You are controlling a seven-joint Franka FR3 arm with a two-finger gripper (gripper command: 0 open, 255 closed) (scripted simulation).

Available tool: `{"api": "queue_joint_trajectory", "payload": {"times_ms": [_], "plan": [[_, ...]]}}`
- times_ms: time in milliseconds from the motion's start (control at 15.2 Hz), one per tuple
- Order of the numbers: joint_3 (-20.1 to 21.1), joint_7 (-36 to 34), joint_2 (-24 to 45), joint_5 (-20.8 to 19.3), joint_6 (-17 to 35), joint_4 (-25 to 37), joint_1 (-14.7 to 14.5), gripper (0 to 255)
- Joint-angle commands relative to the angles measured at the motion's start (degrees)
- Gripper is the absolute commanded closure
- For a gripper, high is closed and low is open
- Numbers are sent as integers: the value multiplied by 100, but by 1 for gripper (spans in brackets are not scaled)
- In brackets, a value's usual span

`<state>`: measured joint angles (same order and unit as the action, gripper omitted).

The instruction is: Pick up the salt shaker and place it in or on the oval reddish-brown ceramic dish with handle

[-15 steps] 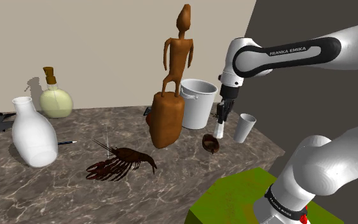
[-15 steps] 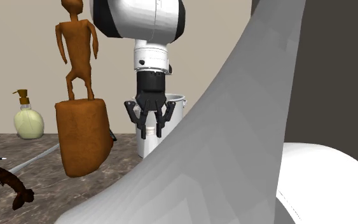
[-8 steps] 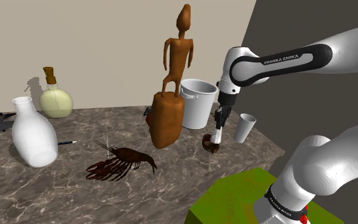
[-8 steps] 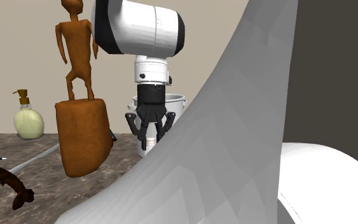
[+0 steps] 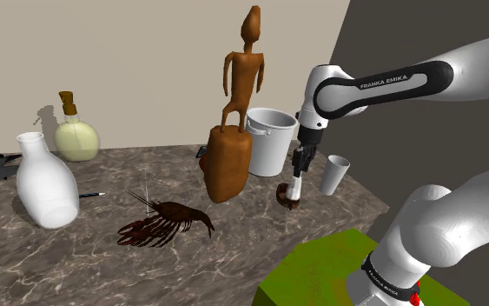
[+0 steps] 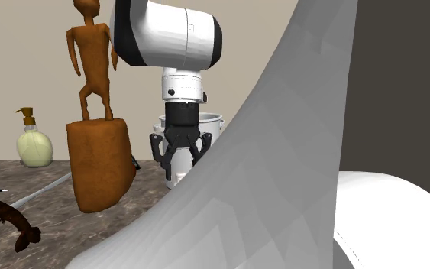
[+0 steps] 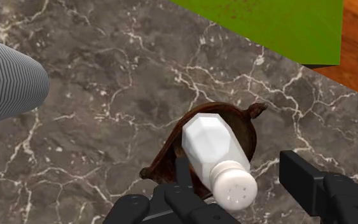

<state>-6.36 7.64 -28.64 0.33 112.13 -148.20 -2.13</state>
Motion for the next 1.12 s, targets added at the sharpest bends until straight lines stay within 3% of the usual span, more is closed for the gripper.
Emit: {"api": "queue_joint_trajectory", "payload": {"times_ms": [0, 264, 528, 1056], "plan": [[0, 0, 0, 0, 0, 0, 0, 0], [0, 0, 0, 0, 0, 0, 0, 0], [3, -8, -107, -11, -768, 661, 9, 0], [3, -8, -107, -11, -768, 661, 8, 0]]}}
